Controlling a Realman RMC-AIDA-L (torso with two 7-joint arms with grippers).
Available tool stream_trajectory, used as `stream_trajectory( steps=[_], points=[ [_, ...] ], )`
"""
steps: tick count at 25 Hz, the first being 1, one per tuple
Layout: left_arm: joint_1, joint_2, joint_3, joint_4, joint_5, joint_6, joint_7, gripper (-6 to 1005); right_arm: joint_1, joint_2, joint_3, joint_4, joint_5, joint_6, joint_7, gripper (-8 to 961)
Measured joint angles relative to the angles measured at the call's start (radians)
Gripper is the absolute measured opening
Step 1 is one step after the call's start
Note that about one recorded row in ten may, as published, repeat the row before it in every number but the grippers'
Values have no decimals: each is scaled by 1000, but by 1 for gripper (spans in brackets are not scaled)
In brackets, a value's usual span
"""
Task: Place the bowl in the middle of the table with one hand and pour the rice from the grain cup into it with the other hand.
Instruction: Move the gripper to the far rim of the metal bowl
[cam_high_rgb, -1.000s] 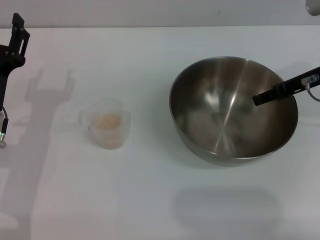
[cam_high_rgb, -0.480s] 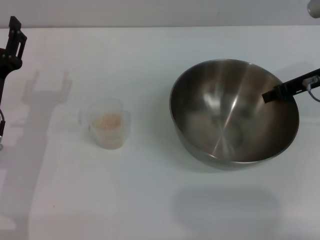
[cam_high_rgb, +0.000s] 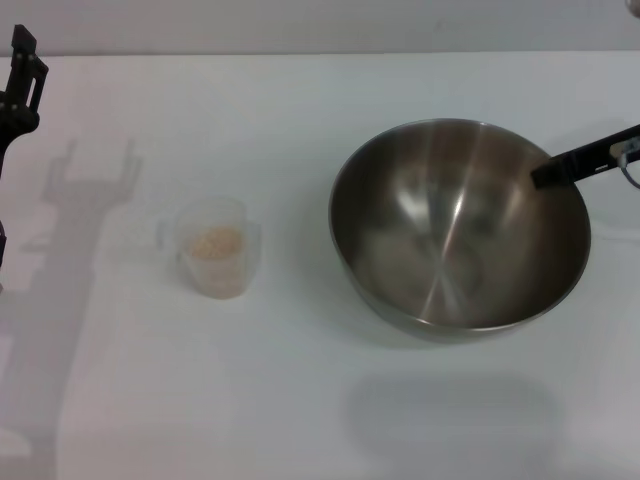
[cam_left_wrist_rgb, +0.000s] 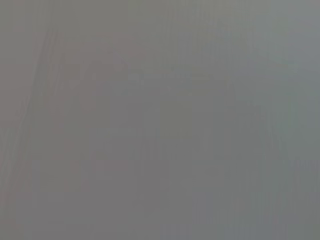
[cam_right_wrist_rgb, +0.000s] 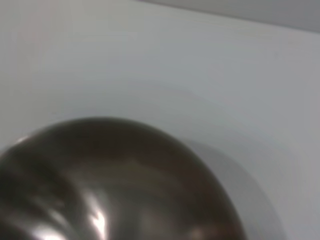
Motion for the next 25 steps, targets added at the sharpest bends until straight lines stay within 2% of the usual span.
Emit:
stream_trajectory(
  steps=[6, 12, 20, 25],
  points=[
    [1, 0, 0, 2, -5, 22, 0, 742, -33, -6, 13, -87, 108, 31, -7, 48],
    [1, 0, 0, 2, -3, 24, 0, 742, -53, -15, 47, -120, 195, 59, -50, 44],
    [-1, 0, 0, -1, -1, 27, 0, 742, -49, -17, 51, -161, 143, 76, -12, 49],
    [-2, 0, 0, -3, 0, 27, 0, 742, -29, -11, 40, -190, 93, 87, 7, 67]
  ],
)
